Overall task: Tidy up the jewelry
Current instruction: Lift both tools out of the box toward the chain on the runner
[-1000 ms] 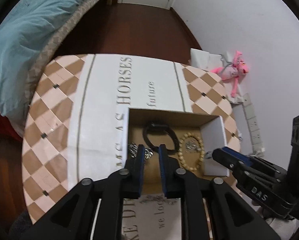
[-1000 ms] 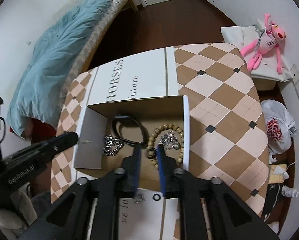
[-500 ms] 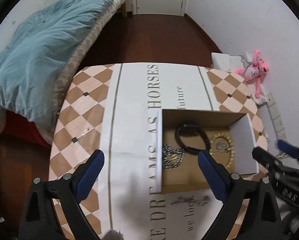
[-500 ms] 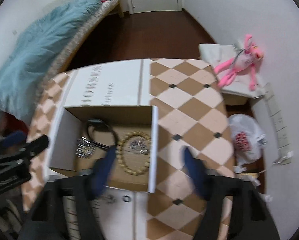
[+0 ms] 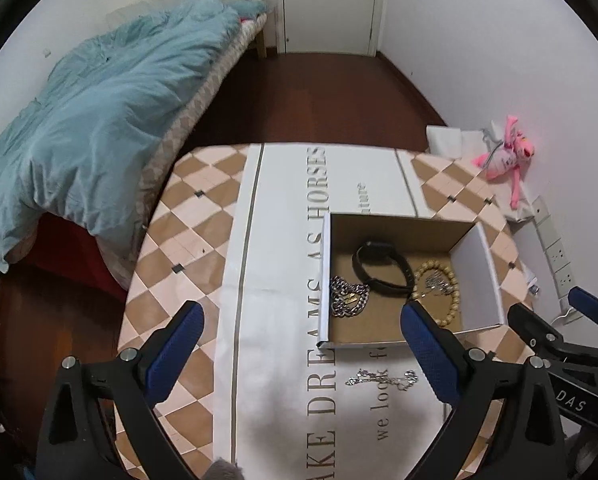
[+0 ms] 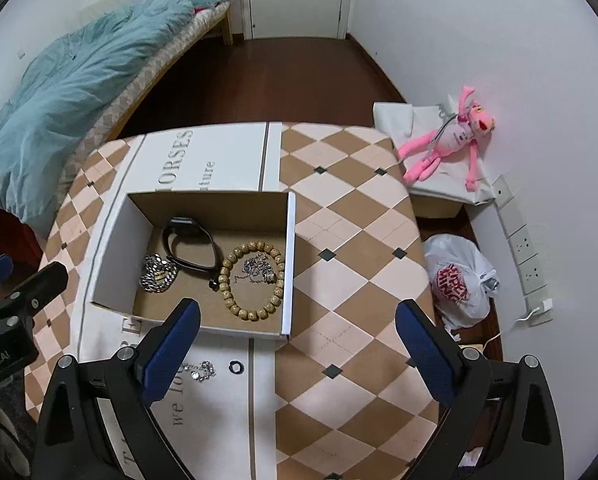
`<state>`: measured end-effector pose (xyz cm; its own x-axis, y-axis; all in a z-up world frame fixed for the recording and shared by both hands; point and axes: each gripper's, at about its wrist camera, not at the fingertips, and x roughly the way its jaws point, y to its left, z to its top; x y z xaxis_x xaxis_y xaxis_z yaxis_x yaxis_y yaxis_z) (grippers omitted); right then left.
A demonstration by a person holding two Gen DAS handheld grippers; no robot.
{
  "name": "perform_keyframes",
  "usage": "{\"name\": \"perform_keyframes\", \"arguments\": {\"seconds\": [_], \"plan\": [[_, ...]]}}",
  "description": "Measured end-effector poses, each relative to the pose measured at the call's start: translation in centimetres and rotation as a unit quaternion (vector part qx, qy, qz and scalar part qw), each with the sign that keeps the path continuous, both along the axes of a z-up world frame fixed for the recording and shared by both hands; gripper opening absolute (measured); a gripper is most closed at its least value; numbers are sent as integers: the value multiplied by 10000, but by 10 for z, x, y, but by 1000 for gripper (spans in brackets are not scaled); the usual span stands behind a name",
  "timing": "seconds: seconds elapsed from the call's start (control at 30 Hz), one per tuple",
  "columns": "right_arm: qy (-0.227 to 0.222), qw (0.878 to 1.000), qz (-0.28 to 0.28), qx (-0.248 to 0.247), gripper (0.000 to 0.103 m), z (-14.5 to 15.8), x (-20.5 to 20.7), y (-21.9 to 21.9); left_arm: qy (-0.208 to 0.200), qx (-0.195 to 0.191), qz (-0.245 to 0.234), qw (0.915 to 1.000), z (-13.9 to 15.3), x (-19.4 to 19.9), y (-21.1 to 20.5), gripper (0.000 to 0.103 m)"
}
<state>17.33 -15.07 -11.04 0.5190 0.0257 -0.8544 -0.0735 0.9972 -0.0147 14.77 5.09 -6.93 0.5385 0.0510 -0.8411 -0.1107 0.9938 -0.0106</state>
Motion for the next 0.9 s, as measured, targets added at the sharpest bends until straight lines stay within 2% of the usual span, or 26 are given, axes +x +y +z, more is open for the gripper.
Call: {"name": "perform_keyframes", "arguments": {"seconds": [0.33,0.57,0.73,0.9], "plan": [[-637,9978,-159,13,99,53,-41,-6,-543,-85,-106,9984,50,-35,-13,100],[-813,9963,-198,173,99,71,-64,-12,-769,-137,-155,9968,70,-53,-18,100],[-534,9980,-134,307,99,50,-65,-14,-559,-53,-108,9984,54,-55,-22,100],[-13,9997,43,256,99,-7,-56,-7,-91,142,27,9999,-4,-46,-19,100]]}}
